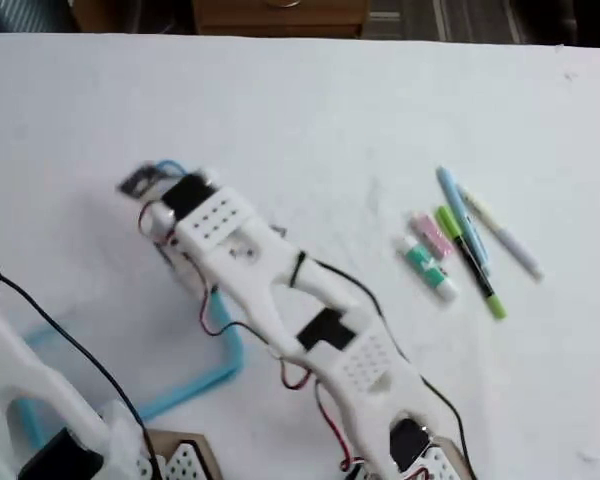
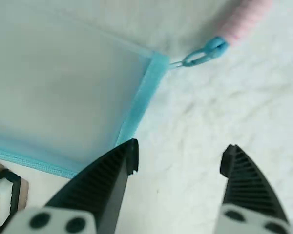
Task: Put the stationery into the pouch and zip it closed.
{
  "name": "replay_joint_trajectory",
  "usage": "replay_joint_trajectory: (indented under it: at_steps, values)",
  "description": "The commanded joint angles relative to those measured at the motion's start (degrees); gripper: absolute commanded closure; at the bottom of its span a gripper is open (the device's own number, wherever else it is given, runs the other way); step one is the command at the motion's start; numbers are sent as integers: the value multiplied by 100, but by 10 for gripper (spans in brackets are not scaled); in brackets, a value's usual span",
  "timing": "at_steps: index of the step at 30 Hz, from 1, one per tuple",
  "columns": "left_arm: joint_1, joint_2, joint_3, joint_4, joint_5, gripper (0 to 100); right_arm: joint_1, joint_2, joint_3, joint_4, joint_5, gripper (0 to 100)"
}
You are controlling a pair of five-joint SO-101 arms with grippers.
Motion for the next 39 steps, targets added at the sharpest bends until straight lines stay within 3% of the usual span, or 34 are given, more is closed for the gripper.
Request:
replay_joint_trajectory:
  at_steps: [1, 4, 11, 19, 25, 27, 31, 33, 39]
  values:
    - [-48, -40, -264, -18, -44, 865, 312, -963, -88, 110, 26, 800]
    - [-13, -40, -264, 18, -35, 865, 558, -1095, -211, -409, 9, 848]
    - [-4, -31, -255, 431, -26, 862, 655, 224, -651, -1578, -273, 794]
    - [-13, -40, -255, 466, -35, 865, 708, 2633, -2778, -1596, -1495, 752]
    - [-31, -40, -255, 475, -35, 865, 400, 3925, -4149, -1130, -1547, 752]
    - [-31, -40, -255, 475, -35, 865, 356, 4127, -4466, -1068, -1547, 789]
    - [-31, -48, -255, 475, -35, 865, 444, 4224, -4668, -892, -1530, 995]
    - [-31, -40, -255, 475, -35, 865, 505, 4215, -4721, -734, -1530, 949]
    - [-13, -40, -255, 475, -35, 865, 497, 3741, -4730, -145, -1503, 983]
